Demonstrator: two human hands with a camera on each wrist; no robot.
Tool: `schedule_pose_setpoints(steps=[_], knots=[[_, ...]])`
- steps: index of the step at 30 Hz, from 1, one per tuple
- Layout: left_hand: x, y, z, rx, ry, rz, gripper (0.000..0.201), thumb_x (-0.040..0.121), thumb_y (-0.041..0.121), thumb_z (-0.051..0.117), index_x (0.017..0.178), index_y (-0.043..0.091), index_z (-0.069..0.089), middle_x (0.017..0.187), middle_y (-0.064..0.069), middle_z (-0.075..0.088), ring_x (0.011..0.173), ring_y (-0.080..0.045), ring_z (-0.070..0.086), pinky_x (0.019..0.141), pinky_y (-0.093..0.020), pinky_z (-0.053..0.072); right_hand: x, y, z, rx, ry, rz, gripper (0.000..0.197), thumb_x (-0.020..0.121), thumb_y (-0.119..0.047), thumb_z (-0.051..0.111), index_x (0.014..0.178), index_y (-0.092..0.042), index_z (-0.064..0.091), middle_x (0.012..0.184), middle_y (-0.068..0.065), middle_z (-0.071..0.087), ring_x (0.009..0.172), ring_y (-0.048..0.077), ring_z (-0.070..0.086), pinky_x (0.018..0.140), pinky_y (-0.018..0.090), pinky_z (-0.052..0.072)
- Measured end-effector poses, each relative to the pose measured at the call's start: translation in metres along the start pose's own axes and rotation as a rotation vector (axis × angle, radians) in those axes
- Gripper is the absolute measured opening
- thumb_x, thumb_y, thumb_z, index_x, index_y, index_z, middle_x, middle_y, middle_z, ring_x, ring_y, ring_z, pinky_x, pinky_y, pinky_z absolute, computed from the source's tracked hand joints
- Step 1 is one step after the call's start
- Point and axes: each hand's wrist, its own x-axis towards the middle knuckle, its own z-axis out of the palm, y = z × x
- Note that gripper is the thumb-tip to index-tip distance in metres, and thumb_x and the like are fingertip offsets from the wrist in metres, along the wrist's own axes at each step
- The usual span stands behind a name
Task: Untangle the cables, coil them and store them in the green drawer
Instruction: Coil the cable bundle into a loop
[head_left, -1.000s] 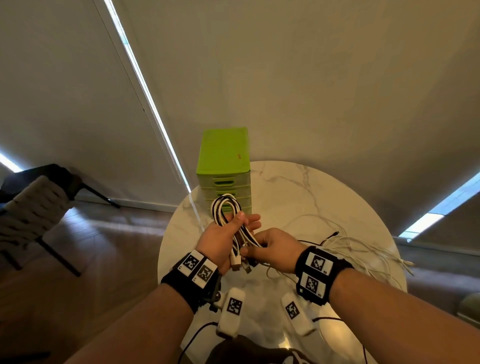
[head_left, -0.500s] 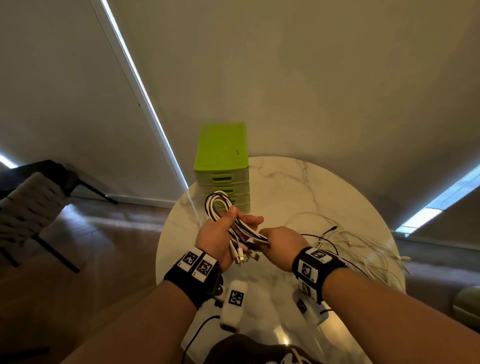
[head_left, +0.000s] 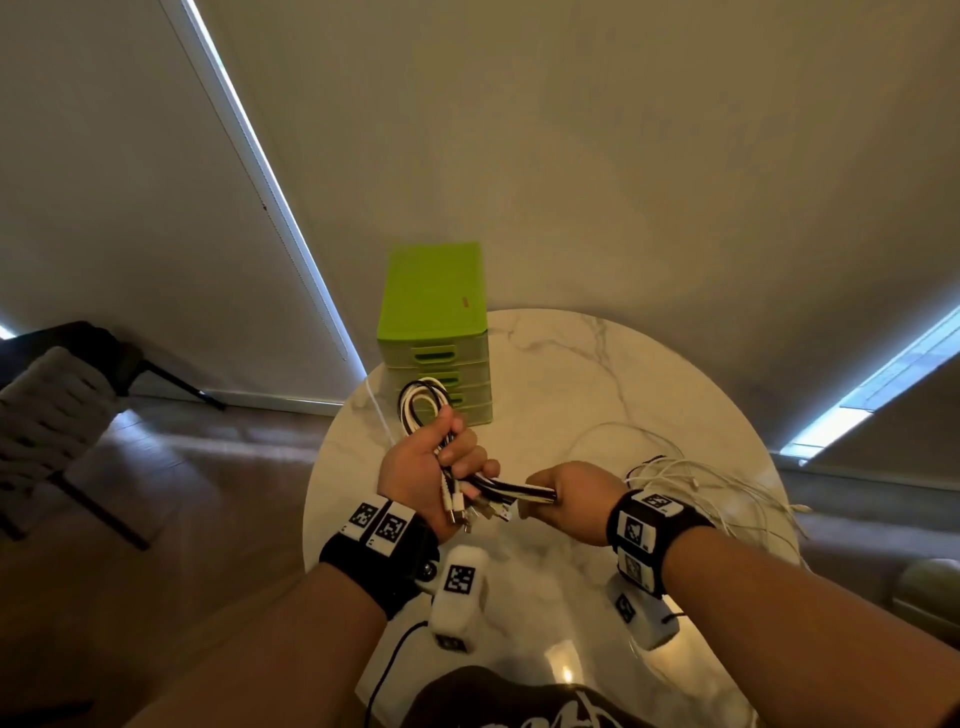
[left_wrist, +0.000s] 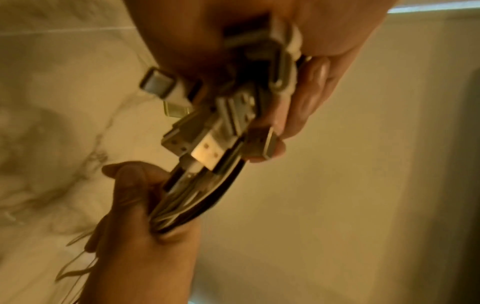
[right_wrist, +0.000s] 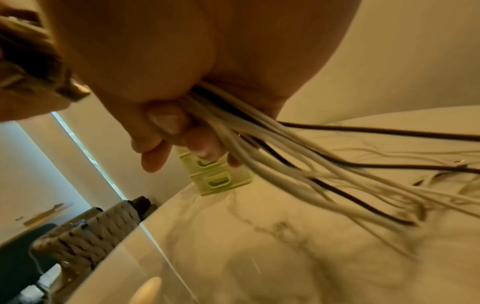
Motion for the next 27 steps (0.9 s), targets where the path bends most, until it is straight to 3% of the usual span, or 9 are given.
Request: schedule_pose_setpoints(steps=[4,6,9,12,15,18,21,25,27], knots=[[0.003,0.006,-0.002,0.054,-0.01,0.016,0.035,0.104,0.033,0.048,0.075,0.015,0.053,0.05,0.006,0.027,0.039,-0.011,0.028,0.05,-0.027,0.04,0.002,0.012,-0.006,-0.297,0.083,0.125,0.02,0.096,-0.026,0.048,0.107,-0.031,0.066,0.101,0.002,0.07,0.096,0.027,0.065,0.072,0.033,0.047],[0.005,0.006,-0.004,0.043,0.008,0.019,0.035,0.104,0.034,0.047,0.075,0.015,0.052,0.05,0.007,0.027,0.039,-0.01,0.028,0.047,-0.025,0.039,0.006,0.008,-0.017,-0.326,0.144,0.135,0.027,0.094,-0.019,0.048,0.11,-0.03,0.067,0.105,0.003,0.07,0.098,0.028,0.065,0.074,0.034,0.047],[0.007,0.019,-0.009,-0.027,0.053,0.041,0.039,0.105,0.037,0.047,0.072,0.018,0.053,0.05,0.008,0.027,0.038,-0.009,0.029,0.045,-0.025,0.04,0.007,0.008,-0.025,-0.094,0.133,0.056,0.013,0.095,-0.037,0.061,0.095,-0.033,0.074,0.09,-0.004,0.074,0.089,0.018,0.067,0.077,0.032,0.052],[0.006,0.037,-0.011,-0.046,0.082,0.101,0.036,0.104,0.039,0.049,0.073,0.019,0.053,0.051,0.008,0.03,0.043,-0.011,0.036,0.053,-0.026,0.048,-0.002,0.012,-0.02,0.018,-0.094,0.06,0.036,0.085,-0.062,0.069,0.075,-0.028,0.069,0.068,-0.004,0.069,0.065,0.012,0.064,0.069,0.03,0.052],[0.009,0.043,-0.016,0.011,0.119,0.105,0.036,0.104,0.042,0.05,0.074,0.021,0.053,0.053,0.007,0.03,0.045,-0.012,0.036,0.058,-0.029,0.05,0.0,0.025,-0.012,-0.05,-0.126,0.075,0.045,0.086,-0.072,0.061,0.072,-0.029,0.06,0.073,-0.003,0.065,0.073,0.019,0.062,0.073,0.034,0.05],[0.013,0.041,-0.025,0.198,0.272,0.143,0.035,0.104,0.035,0.053,0.075,0.017,0.051,0.054,0.004,0.027,0.041,-0.012,0.027,0.048,-0.025,0.037,0.0,0.031,-0.019,-0.039,-0.081,0.042,0.047,0.083,-0.076,0.059,0.076,-0.029,0.063,0.073,-0.003,0.065,0.073,0.018,0.062,0.073,0.035,0.051],[0.02,0.038,-0.039,0.383,0.437,0.203,0.039,0.102,0.03,0.058,0.067,0.016,0.046,0.056,-0.002,0.029,0.04,-0.014,0.025,0.044,-0.022,0.029,-0.003,0.02,-0.041,0.039,-0.011,-0.061,0.042,0.086,-0.065,0.066,0.074,-0.025,0.065,0.065,-0.003,0.061,0.063,0.013,0.056,0.065,0.033,0.046],[0.024,0.028,-0.054,0.817,0.502,0.214,0.055,0.078,0.054,0.081,0.069,0.014,0.045,0.053,-0.008,0.041,0.04,-0.019,0.039,0.045,-0.028,0.038,-0.004,-0.007,-0.068,0.05,0.01,-0.155,0.04,0.09,-0.059,0.065,0.075,-0.022,0.067,0.062,0.0,0.057,0.057,0.01,0.049,0.058,0.031,0.039],[0.019,0.02,-0.051,1.023,0.454,0.19,0.064,0.059,0.064,0.086,0.074,0.013,0.052,0.053,-0.007,0.051,0.043,-0.021,0.049,0.047,-0.031,0.044,-0.004,-0.02,-0.075,0.056,0.015,-0.171,0.041,0.091,-0.059,0.064,0.078,-0.02,0.07,0.065,0.003,0.06,0.056,0.01,0.048,0.057,0.029,0.039]])
